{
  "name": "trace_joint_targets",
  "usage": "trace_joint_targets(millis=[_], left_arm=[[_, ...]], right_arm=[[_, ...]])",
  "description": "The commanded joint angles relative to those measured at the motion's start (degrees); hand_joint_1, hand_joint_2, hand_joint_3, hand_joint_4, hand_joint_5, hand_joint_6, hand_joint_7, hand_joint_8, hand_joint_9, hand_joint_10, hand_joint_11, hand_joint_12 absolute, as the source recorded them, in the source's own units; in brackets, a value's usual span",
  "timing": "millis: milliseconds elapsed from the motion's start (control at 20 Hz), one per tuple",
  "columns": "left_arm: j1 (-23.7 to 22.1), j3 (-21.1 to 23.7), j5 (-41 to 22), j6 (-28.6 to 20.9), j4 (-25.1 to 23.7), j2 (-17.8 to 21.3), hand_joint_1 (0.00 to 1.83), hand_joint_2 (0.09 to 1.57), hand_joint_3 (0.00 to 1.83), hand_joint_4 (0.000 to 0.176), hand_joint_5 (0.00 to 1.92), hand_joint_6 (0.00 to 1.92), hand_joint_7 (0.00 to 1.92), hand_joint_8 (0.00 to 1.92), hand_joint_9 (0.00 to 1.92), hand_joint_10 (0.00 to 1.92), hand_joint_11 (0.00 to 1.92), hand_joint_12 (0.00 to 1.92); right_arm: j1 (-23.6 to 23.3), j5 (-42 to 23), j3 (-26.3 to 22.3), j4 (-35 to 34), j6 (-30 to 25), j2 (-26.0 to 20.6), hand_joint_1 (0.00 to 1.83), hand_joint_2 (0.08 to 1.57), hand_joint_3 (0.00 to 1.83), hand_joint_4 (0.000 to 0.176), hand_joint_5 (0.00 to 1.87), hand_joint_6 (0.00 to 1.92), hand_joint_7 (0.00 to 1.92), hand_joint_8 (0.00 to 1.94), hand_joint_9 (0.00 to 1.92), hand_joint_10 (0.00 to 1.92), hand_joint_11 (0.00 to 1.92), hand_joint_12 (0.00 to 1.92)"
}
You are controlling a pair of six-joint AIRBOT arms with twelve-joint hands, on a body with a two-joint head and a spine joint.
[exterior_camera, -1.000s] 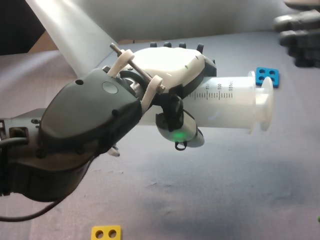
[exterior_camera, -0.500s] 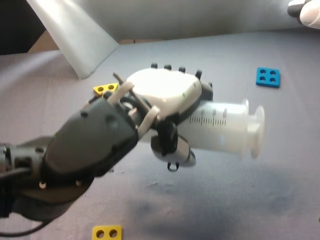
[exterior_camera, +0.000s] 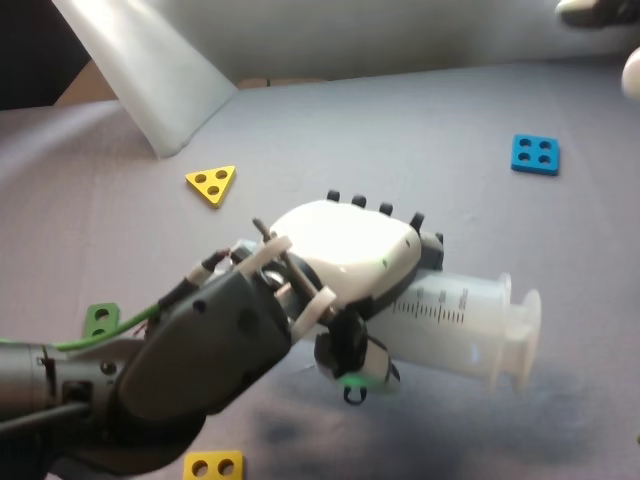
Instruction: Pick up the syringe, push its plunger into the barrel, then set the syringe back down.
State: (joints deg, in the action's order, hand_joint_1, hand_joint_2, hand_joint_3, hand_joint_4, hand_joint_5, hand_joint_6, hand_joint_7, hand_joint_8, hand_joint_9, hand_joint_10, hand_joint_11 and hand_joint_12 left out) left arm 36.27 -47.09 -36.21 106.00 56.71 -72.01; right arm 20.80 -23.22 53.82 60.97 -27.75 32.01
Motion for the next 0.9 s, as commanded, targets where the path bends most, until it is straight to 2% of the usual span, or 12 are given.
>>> trace_joint_targets(millis=[0,350,500,850], left_arm=[[-0.2,-0.2,-4.1,-0.8,-4.1,-0.3,1.35,1.20,0.00,0.000,0.77,1.02,0.78,1.40,0.79,1.44,0.72,1.10],[3.0,-0.9,-5.7,-7.8,-8.6,-1.1,1.36,1.20,0.00,0.000,0.79,1.01,0.79,1.40,0.79,1.43,0.73,1.12],[3.6,-1.1,-6.1,-8.8,-9.4,-1.2,1.36,1.18,0.00,0.000,0.80,1.01,0.82,1.33,0.80,1.41,0.73,1.12],[3.8,-1.2,-6.6,-9.5,-9.8,-1.2,1.35,1.20,0.00,0.000,0.75,1.08,0.79,1.40,0.77,1.44,0.69,1.16]], right_arm=[[0.0,-7.1,-0.1,-2.4,-0.2,0.1,0.00,1.29,0.00,0.000,0.23,0.00,0.21,0.00,0.17,0.00,0.00,0.39],[2.2,-9.4,-0.1,-0.5,-0.2,1.4,0.00,1.29,0.00,0.000,0.23,0.00,0.22,0.00,0.17,0.00,0.00,0.35],[2.3,-10.7,-0.1,-0.5,-0.2,1.3,0.00,1.29,0.00,0.000,0.22,0.00,0.21,0.00,0.16,0.00,0.00,0.36],[2.3,-12.3,-0.1,-0.4,1.2,1.4,0.00,1.29,0.00,0.000,0.25,0.01,0.23,0.01,0.18,0.01,0.00,0.38]])
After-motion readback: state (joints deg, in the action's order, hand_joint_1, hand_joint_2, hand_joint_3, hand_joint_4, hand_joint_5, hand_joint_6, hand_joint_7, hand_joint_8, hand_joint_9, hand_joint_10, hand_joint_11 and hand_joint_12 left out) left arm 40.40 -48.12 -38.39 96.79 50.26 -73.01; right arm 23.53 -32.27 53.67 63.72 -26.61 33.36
